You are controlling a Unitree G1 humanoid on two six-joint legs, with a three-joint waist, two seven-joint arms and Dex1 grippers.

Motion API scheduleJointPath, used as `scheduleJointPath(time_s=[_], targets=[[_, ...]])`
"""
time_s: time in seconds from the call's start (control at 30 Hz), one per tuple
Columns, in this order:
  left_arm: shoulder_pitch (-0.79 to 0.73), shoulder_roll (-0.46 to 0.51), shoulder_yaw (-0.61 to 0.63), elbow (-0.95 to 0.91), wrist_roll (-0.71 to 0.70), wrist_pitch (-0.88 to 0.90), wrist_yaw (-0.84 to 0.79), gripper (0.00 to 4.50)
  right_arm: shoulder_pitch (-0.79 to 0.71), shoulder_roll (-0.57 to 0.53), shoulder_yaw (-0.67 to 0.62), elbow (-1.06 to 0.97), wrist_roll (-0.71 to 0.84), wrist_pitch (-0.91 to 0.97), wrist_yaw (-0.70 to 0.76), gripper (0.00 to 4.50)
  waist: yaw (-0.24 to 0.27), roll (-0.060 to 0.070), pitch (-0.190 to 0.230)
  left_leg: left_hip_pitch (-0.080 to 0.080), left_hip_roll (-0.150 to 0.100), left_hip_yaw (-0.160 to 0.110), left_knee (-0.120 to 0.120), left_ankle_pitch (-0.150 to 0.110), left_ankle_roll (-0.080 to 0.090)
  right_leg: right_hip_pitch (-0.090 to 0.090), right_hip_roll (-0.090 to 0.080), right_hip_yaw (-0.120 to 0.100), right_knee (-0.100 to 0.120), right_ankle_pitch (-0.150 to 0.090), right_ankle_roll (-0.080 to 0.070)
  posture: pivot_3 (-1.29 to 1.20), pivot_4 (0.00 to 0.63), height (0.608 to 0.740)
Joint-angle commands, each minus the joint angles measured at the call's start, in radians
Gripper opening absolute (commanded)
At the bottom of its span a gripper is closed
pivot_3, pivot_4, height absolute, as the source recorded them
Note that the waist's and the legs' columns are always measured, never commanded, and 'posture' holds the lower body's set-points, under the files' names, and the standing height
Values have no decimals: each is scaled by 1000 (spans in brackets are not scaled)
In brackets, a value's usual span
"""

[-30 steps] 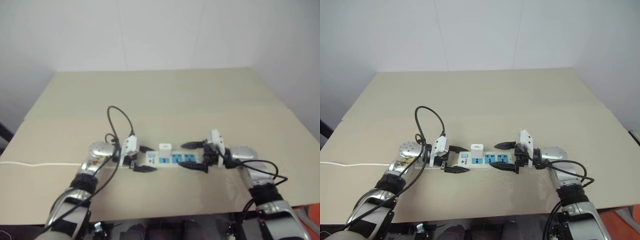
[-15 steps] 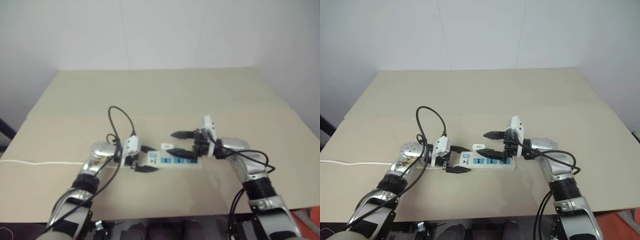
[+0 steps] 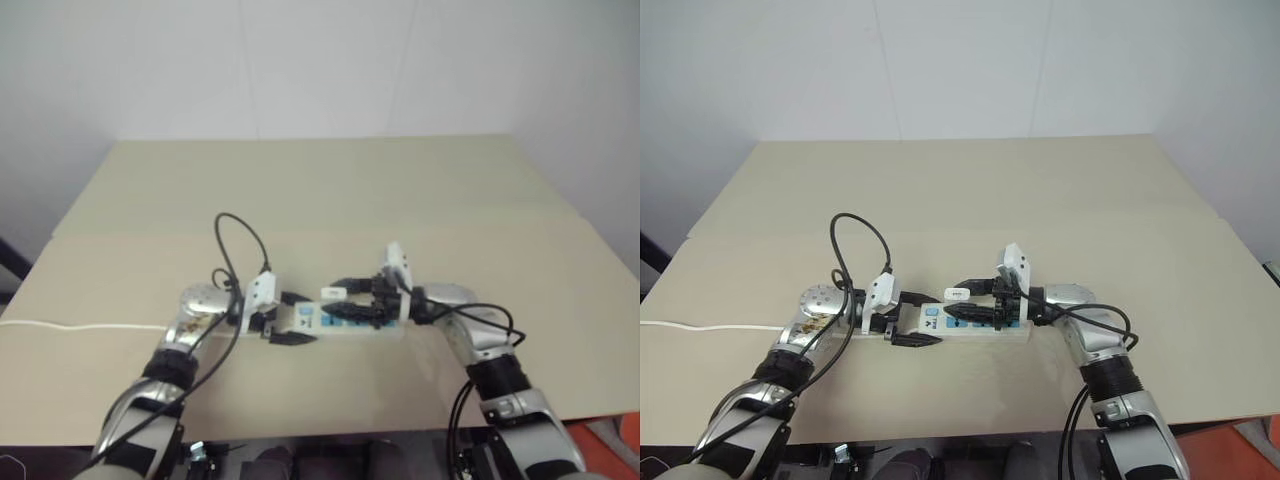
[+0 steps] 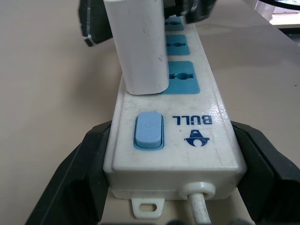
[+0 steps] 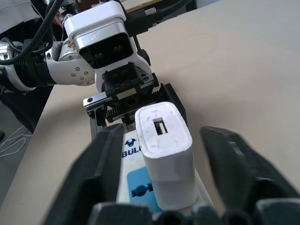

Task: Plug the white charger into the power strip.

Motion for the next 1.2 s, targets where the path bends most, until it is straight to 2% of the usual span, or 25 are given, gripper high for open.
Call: scheduleJointPath(time_s=[0.03, 0.1, 0.63, 1.2], targets=[[14, 9, -3, -22, 0, 6, -3, 3281, -11, 1, -12, -7, 3, -54, 34, 1658, 0, 0, 0, 0, 0, 0, 0, 0, 0, 0, 0, 0, 0, 0, 0, 0, 150, 740], [15, 9, -4, -22, -3, 9, -11, 3281, -8, 6, -18, 2, 5, -91, 53, 1170, 0, 0, 0, 0, 0, 0, 0, 0, 0, 0, 0, 0, 0, 0, 0, 0, 150, 740], [28, 11, -1, -39, -3, 17, -13, 3281, 18, 21, 4, 73, -71, -328, 105, 1169, -1, 0, 0, 0, 0, 0, 0, 0, 0, -1, 0, 0, 0, 0, 0, 0, 150, 740], [32, 15, -1, -45, -5, 20, -4, 3281, 61, 22, 70, 117, -176, -374, 44, 1169, -3, 0, 0, 5, 0, 0, 0, 0, 0, 3, 0, 0, 0, 0, 0, 0, 150, 740]])
